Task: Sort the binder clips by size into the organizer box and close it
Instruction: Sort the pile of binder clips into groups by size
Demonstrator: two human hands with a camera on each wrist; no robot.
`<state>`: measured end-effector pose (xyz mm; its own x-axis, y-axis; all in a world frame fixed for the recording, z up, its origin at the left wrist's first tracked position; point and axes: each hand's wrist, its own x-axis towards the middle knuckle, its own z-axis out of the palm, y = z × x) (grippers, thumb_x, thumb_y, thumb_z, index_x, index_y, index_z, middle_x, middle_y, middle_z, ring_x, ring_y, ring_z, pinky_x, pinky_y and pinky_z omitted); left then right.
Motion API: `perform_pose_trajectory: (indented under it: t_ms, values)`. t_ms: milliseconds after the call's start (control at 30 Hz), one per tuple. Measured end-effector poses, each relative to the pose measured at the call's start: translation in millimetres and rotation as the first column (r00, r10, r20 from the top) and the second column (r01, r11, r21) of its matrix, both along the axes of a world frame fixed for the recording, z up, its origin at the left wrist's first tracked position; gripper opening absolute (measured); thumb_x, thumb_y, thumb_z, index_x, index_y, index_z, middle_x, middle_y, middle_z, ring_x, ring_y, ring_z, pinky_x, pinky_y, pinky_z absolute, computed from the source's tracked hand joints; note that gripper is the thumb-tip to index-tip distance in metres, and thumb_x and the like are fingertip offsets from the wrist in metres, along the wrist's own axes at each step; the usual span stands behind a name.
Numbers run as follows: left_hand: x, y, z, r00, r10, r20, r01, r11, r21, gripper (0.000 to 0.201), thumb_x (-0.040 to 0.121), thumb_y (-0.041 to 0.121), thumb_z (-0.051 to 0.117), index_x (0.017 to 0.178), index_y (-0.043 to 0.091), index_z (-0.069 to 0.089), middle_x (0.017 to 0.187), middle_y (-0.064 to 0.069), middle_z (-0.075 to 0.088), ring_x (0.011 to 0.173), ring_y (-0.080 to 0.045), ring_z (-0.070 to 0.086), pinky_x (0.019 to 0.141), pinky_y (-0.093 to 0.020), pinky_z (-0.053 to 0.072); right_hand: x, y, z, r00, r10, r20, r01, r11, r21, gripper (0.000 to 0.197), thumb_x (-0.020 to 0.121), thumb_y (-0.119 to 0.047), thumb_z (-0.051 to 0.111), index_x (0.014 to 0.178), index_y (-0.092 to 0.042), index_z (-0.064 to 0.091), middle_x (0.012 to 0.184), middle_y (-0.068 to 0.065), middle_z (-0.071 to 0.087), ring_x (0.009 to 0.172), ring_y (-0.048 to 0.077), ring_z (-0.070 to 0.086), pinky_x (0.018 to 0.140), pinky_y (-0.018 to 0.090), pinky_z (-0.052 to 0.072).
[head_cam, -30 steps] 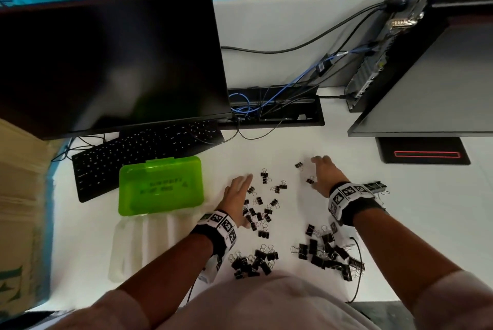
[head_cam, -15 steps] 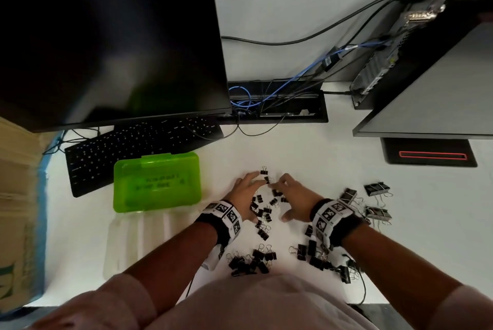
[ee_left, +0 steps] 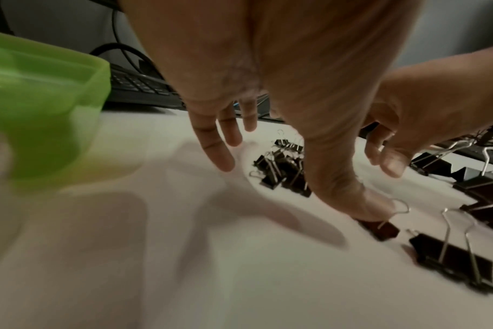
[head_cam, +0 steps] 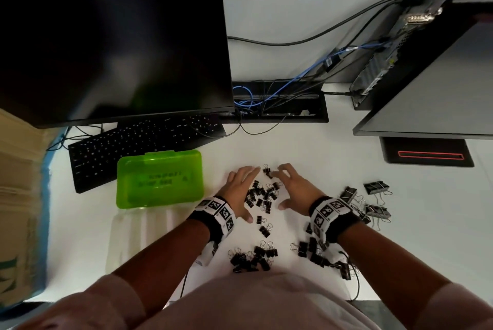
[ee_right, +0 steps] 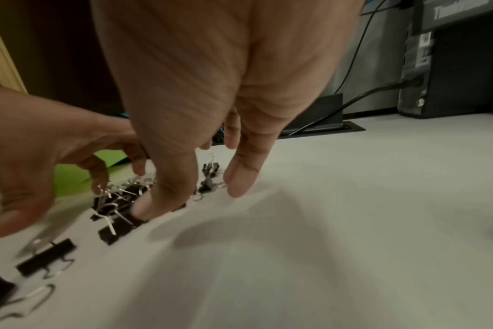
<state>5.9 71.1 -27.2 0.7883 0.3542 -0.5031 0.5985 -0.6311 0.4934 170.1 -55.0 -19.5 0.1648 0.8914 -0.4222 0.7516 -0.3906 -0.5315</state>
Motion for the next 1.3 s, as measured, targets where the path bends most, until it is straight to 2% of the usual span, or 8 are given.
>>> perform_pose_trajectory:
  t_ms: [167,267,433,600,767,933,1067,1300]
  values:
    - [0.0,-13.5,-6.1,0.997,-0.005,-0.077,0.003,1.000,-0.022,0.138,0.050,0.030,0.090,0.145,0.032,-0.010,0.156,0.005,-0.010,0.143,-0.028,-0.002,0.118,-0.045,0.012,-6.1,0.3,-4.2,0.997,0.018,-0.073,-0.025,0.994,-0.104,0.117,0.056,-0.015,0.089,0.145,-0.026,0.013,0.148,0.000,0.010,0.117,0.029,0.051,0.097,0.034,0.042]
    - [5.3,-19.7,-11.7,0.998,0.069,-0.010,-0.069,0.997,-0.035,0.131,0.054,0.031,0.088,0.146,0.028,-0.006,0.156,0.004,-0.006,0.143,-0.029,0.004,0.118,-0.045,0.016,-18.4,6.9,-9.4,0.996,0.000,-0.087,-0.008,0.996,-0.088,0.122,0.054,-0.017,0.089,0.146,-0.024,0.010,0.148,0.003,0.013,0.118,0.031,0.051,0.098,0.037,0.045]
    - [12.6,-15.1,-9.0,0.980,0.145,0.134,-0.145,0.989,-0.008,0.100,0.072,0.024,0.075,0.147,0.020,0.009,0.150,0.002,0.024,0.130,-0.025,0.028,0.110,-0.035,0.030,-22.3,18.2,-14.8,0.994,-0.024,-0.107,0.026,0.999,0.020,0.096,0.066,-0.019,0.082,0.142,-0.014,0.023,0.139,0.007,0.028,0.113,0.031,0.054,0.098,0.040,0.046]
    - [10.0,-3.4,-4.9,0.983,0.152,0.099,-0.152,0.988,-0.002,0.111,0.064,0.027,0.082,0.146,0.024,0.008,0.151,0.004,0.019,0.130,-0.024,0.024,0.109,-0.037,0.031,8.4,22.4,-5.0,0.992,-0.054,-0.118,0.064,0.995,0.079,0.077,0.067,-0.020,0.082,0.131,-0.019,0.039,0.133,-0.003,0.030,0.107,0.024,0.055,0.092,0.036,0.047]
    - [5.6,-2.9,-3.9,0.979,0.205,-0.014,-0.205,0.979,0.000,0.127,0.058,0.025,0.087,0.147,0.028,-0.004,0.153,0.002,0.008,0.138,-0.029,0.014,0.112,-0.041,0.026,27.2,26.6,-6.9,0.996,0.074,-0.056,-0.078,0.995,-0.067,0.113,0.059,-0.013,0.086,0.146,-0.029,0.016,0.142,-0.003,0.020,0.120,0.022,0.045,0.099,0.031,0.040]
    - [6.4,-4.2,-9.4,0.971,0.240,0.006,-0.239,0.969,-0.059,0.133,0.055,0.017,0.089,0.146,0.027,-0.007,0.150,0.001,0.009,0.136,-0.025,0.025,0.111,-0.041,0.033,17.5,34.1,-11.0,0.987,0.088,-0.133,-0.105,0.986,-0.128,0.126,0.056,-0.015,0.088,0.148,-0.031,0.003,0.145,0.000,0.019,0.127,0.023,0.041,0.104,0.034,0.040]
    - [10.4,-2.9,-14.5,0.967,0.241,0.087,-0.232,0.967,-0.103,0.119,0.055,0.018,0.088,0.146,0.022,0.012,0.146,0.001,0.016,0.133,-0.020,0.031,0.110,-0.035,0.035,-2.3,38.7,-13.5,0.991,0.111,-0.079,-0.117,0.990,-0.076,0.103,0.063,-0.027,0.084,0.145,-0.020,0.021,0.135,0.005,0.031,0.114,0.028,0.050,0.099,0.039,0.044]
    - [6.9,-5.9,-15.4,0.959,0.226,0.168,-0.228,0.974,-0.011,0.054,0.071,0.025,0.077,0.117,0.015,0.052,0.124,0.002,0.037,0.102,-0.015,0.055,0.094,-0.023,0.043,-10.9,35.7,-14.8,0.994,0.107,0.030,-0.106,0.994,-0.027,0.062,0.079,-0.030,0.071,0.132,-0.012,0.045,0.128,0.008,0.043,0.106,0.031,0.056,0.095,0.037,0.045]
